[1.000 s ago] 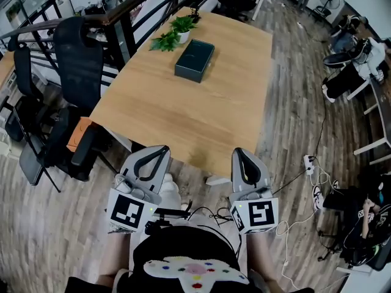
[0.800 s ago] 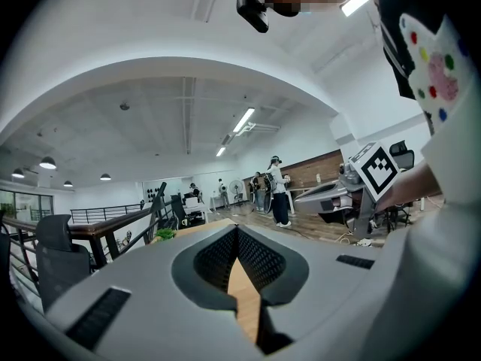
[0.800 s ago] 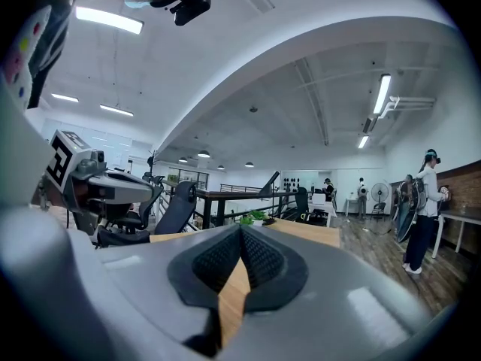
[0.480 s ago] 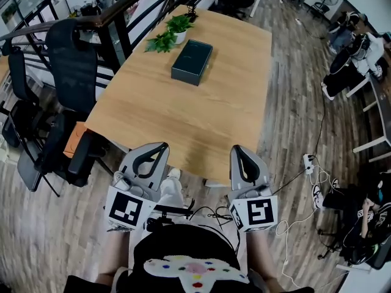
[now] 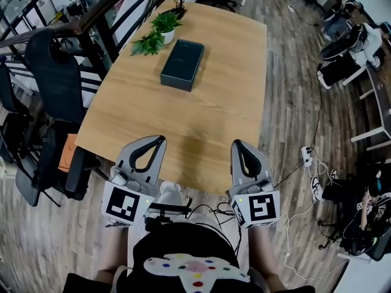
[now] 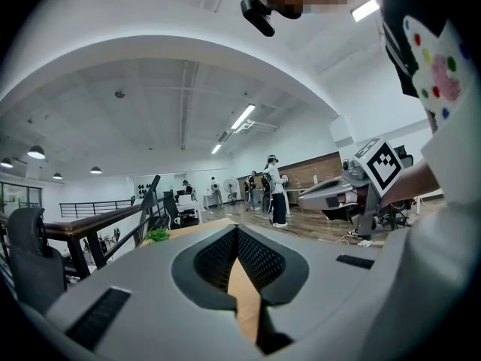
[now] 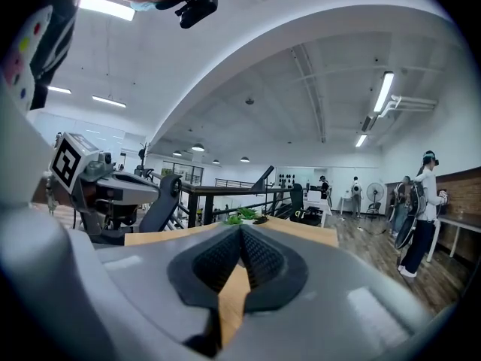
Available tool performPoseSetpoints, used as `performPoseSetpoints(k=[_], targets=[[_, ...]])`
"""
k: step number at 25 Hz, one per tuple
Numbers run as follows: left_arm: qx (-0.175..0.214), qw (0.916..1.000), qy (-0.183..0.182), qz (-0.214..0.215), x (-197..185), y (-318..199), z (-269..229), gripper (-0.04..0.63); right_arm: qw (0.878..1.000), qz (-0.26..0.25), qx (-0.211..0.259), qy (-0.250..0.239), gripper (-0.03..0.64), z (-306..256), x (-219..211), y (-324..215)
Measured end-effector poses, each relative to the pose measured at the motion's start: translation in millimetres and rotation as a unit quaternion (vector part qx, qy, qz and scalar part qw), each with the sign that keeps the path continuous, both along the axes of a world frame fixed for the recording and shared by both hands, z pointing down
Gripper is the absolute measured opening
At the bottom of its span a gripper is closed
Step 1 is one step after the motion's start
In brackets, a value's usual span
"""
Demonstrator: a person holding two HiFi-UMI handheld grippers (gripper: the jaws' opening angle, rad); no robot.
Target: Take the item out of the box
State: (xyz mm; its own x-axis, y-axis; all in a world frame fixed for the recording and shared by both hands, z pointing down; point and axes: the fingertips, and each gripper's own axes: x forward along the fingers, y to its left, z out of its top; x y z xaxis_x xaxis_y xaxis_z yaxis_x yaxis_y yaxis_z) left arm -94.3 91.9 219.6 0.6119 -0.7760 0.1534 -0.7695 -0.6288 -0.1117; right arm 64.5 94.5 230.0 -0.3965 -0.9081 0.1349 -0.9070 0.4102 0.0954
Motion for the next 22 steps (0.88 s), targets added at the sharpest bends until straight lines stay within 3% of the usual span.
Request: performPoseSetpoints(k=[22], targets=[[-0.033, 0.9985, -0.008, 0.044, -28, -192, 51, 0.005, 0.999, 0.016, -0.046, 0.019, 0.009, 55, -29, -180]])
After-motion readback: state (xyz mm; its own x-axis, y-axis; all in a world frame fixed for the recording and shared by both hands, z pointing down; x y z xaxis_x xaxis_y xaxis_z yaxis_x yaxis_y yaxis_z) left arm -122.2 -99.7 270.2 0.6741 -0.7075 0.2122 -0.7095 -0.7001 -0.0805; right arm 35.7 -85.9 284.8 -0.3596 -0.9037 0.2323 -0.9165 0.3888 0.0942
